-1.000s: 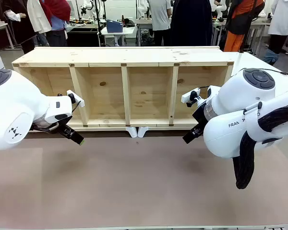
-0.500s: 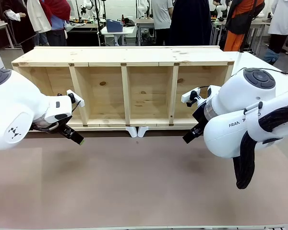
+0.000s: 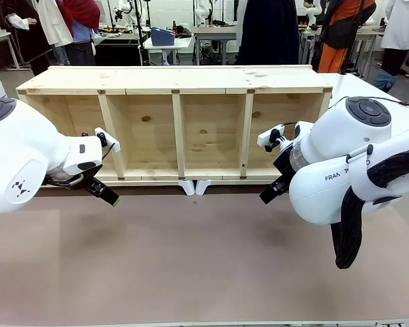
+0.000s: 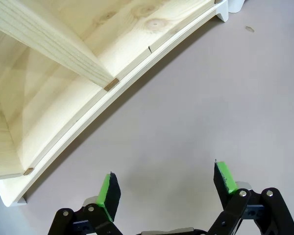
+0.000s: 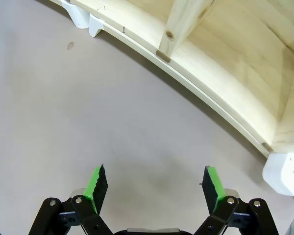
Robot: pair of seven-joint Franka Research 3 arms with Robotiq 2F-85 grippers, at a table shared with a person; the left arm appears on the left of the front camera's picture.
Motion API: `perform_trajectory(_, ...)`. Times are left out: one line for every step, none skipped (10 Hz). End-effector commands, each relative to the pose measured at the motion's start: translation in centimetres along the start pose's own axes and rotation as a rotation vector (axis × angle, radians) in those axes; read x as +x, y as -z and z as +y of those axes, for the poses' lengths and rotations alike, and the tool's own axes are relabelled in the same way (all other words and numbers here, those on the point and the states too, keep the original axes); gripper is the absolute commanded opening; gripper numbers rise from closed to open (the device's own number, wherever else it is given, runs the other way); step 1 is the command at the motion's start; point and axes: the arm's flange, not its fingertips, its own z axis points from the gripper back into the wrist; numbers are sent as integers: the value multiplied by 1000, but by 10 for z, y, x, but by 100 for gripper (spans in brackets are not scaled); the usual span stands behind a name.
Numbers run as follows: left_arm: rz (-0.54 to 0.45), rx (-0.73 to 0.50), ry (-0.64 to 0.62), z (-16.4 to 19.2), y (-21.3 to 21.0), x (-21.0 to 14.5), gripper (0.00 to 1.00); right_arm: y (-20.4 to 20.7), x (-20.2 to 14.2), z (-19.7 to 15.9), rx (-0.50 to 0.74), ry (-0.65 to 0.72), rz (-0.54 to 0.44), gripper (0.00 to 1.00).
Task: Perform cable management.
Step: When the cord part of the Power Cable appears at the lower middle area of the table and stops, grasp the cord part of the Power Cable.
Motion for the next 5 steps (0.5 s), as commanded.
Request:
perform_trajectory(0,-1,-3,1,0,0,100,0,0,0,0,1,0,100)
perform_trajectory(0,-1,-3,1,0,0,100,0,0,0,0,1,0,100)
perform_trajectory(0,-1,-3,1,0,0,100,0,0,0,0,1,0,100)
perform_trajectory(0,-1,-3,1,0,0,100,0,0,0,0,1,0,100)
perform_trajectory(0,0,0,0,0,0,100,0,0,0,0,0,0,100)
